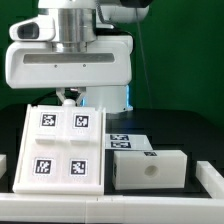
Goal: Assemble cabinet
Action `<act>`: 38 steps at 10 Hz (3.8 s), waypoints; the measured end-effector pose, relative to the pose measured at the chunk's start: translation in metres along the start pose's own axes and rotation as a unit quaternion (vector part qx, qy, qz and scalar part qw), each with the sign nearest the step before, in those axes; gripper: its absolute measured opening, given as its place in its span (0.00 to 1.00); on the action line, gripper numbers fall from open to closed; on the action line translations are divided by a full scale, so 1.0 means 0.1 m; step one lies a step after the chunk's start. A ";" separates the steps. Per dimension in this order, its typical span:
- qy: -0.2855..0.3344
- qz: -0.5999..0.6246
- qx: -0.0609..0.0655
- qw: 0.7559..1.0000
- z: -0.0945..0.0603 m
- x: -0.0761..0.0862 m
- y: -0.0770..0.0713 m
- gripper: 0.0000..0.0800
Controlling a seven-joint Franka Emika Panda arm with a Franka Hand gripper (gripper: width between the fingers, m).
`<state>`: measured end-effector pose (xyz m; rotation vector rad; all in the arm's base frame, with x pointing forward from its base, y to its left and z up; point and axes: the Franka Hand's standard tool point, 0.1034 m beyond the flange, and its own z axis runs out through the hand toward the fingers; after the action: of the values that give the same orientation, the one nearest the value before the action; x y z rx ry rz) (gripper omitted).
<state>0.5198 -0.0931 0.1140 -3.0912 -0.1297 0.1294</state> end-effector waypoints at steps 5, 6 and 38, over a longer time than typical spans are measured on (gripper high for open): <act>0.008 -0.005 0.011 1.000 -0.28 0.09 -0.04 0.00; 0.011 -0.006 0.009 1.000 -0.30 0.15 -0.04 0.00; 0.036 0.018 -0.055 0.998 0.65 -0.43 0.17 0.81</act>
Offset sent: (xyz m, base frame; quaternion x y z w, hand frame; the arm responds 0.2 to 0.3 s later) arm -0.0006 -0.0043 0.0297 -0.0138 -0.0159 -0.0069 0.9998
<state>0.4730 -0.1113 0.0521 -3.2032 -0.0825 0.0111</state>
